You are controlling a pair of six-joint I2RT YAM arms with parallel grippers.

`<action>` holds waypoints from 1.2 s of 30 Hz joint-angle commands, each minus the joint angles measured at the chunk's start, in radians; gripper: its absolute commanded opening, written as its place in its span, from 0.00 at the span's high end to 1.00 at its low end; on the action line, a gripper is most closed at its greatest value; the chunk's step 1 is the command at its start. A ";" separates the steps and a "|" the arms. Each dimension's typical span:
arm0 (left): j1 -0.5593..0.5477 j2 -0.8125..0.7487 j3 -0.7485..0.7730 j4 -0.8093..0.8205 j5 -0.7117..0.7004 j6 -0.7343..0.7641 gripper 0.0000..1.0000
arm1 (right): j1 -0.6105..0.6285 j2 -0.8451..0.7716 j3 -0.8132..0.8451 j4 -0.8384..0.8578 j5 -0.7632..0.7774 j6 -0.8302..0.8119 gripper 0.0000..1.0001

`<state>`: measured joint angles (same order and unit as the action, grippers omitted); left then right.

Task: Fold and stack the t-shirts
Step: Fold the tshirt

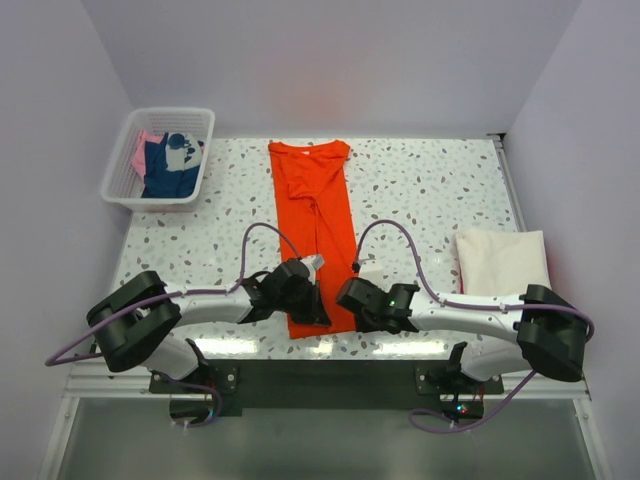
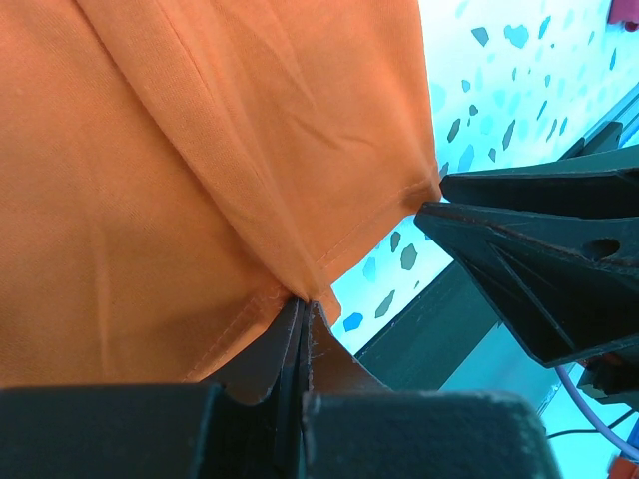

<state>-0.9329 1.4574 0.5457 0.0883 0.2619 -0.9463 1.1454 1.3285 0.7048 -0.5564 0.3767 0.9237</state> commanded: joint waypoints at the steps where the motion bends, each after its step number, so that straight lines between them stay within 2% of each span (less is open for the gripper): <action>1: -0.007 -0.020 0.007 0.025 0.016 0.026 1.00 | 0.005 0.001 0.022 0.000 0.036 0.017 0.72; 12: -0.007 -0.019 0.005 0.028 0.019 0.027 1.00 | 0.005 0.046 0.030 0.012 0.041 0.017 0.72; 15: -0.007 -0.020 0.007 0.028 0.019 0.026 1.00 | 0.005 0.037 0.028 0.007 0.045 0.020 0.81; 18: -0.007 -0.020 0.007 0.028 0.020 0.029 1.00 | 0.005 0.023 0.027 0.000 0.051 0.023 0.94; 21: -0.007 -0.023 0.008 0.027 0.022 0.027 1.00 | 0.005 0.015 0.025 -0.010 0.057 0.026 1.00; 36: -0.007 -0.039 0.022 0.011 0.025 0.032 1.00 | 0.005 -0.115 -0.005 -0.111 0.102 0.064 1.00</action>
<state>-0.9325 1.4448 0.5457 0.0864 0.2699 -0.9390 1.1454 1.2320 0.7044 -0.6331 0.4263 0.9535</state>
